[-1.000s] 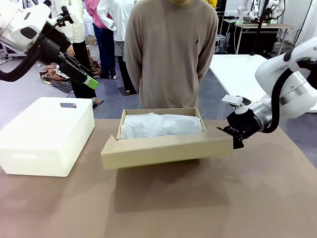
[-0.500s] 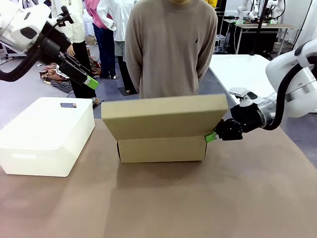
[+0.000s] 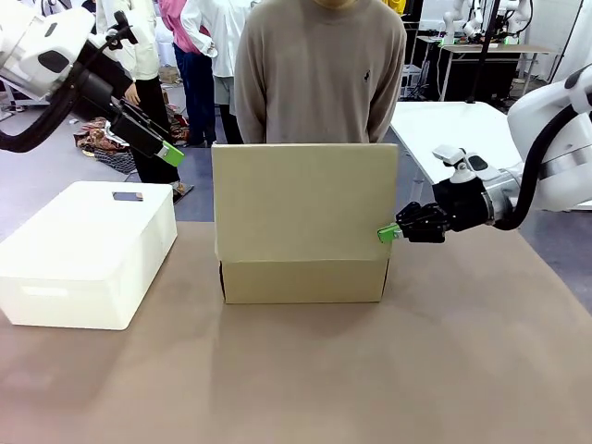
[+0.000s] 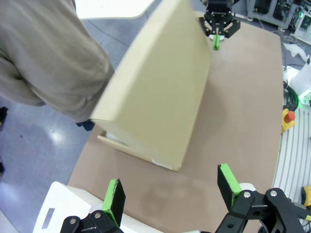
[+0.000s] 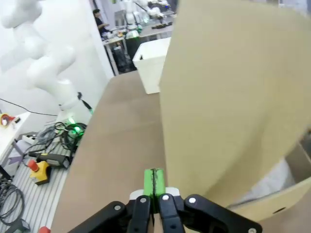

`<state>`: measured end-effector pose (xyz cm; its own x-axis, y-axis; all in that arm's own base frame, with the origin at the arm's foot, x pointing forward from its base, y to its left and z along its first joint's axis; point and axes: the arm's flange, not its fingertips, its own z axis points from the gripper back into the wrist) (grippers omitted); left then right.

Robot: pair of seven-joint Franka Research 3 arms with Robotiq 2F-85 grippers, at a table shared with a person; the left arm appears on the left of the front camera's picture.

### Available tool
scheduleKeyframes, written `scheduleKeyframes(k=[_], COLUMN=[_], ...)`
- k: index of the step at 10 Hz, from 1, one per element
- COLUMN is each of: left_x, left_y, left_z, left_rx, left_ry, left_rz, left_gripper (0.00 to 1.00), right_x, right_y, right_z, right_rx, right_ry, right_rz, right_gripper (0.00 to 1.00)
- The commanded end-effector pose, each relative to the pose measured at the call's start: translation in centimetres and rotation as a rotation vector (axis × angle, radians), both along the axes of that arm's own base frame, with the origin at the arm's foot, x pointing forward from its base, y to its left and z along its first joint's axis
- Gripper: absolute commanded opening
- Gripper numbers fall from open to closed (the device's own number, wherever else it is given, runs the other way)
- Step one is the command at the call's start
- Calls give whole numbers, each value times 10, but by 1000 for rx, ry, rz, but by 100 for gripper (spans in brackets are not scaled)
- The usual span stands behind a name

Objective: Pack the shoes into the box.
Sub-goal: Close the Shoes Box, then press down on the lid of the Shoes Box.

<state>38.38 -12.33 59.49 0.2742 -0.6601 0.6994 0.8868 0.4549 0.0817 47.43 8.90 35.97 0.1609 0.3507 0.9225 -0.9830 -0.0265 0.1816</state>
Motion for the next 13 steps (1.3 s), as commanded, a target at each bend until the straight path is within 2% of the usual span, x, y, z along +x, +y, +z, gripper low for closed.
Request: scheduleKeyframes(k=[1,4,6,7,13], left_x=[1,1,1,1,1], left_y=[1,1,1,1,1], left_z=[0,0,0,0,0], left_rx=[-19,-19,-19,-19,-19], left_ry=[2,2,2,2,2], left_rz=[-13,-13,-13,-13,-13], left_gripper=[100,100,100,100,100], right_x=[-1,10,8,10,10], right_y=[14,19,21,14,14], right_z=[7,20,35,19,19], right_rx=[-69,-110,-116,-107,-107], right_ry=[-20,-35,-48,-47,-47], right_rz=[-96,-122,-111,-94,-94], right_gripper=[0,0,0,0,0])
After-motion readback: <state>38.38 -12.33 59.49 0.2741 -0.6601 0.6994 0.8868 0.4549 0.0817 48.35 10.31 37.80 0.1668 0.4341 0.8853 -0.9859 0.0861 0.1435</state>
